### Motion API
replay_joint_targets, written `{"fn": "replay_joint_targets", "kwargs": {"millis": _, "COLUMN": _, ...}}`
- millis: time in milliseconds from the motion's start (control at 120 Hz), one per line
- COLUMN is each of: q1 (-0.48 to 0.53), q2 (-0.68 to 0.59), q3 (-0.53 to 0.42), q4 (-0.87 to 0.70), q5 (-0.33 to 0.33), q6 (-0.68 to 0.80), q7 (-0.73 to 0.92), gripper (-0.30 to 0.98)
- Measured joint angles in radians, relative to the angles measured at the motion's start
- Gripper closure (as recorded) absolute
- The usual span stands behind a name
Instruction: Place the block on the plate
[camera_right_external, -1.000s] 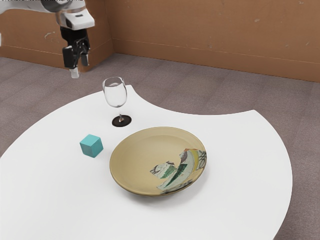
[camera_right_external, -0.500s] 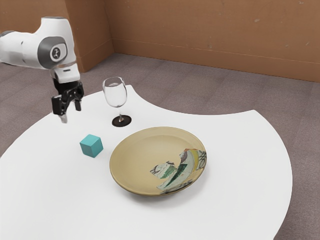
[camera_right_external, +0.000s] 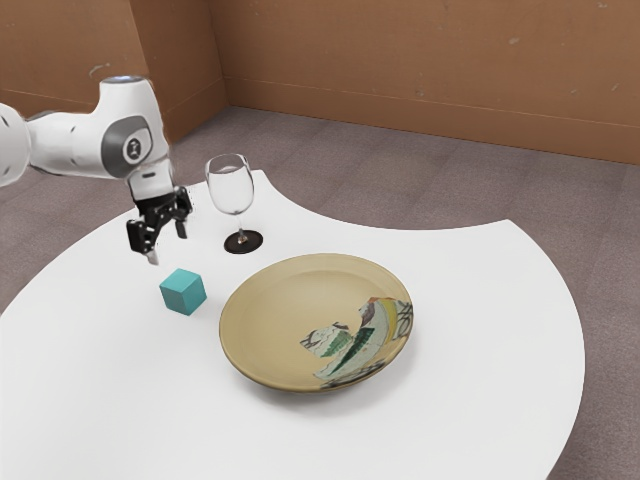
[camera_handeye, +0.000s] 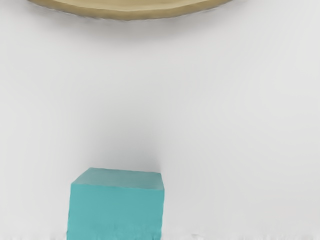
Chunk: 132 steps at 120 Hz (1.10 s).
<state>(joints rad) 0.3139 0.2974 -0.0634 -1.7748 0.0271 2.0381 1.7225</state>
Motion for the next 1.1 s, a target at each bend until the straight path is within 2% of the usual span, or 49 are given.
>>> {"fn": "replay_joint_targets", "kwargs": {"millis": 192, "q1": 0.054, "q2": 0.019, "q3": 0.001, "q4": 0.000, "q5": -0.011, "q6": 0.028, "q7": 0.060, "gripper": 0.00}}
{"fn": "replay_joint_targets", "kwargs": {"millis": 1058, "q1": 0.004, "q2": 0.250, "q3": -0.007, "q4": 0.067, "q5": -0.004, "q6": 0.081, "q7": 0.144, "gripper": 0.00}}
{"fn": "replay_joint_targets", "kwargs": {"millis": 1100, "q1": 0.004, "q2": 0.251, "q3": -0.007, "q4": 0.067, "q5": -0.005, "q6": 0.084, "q7": 0.145, "gripper": 0.04}}
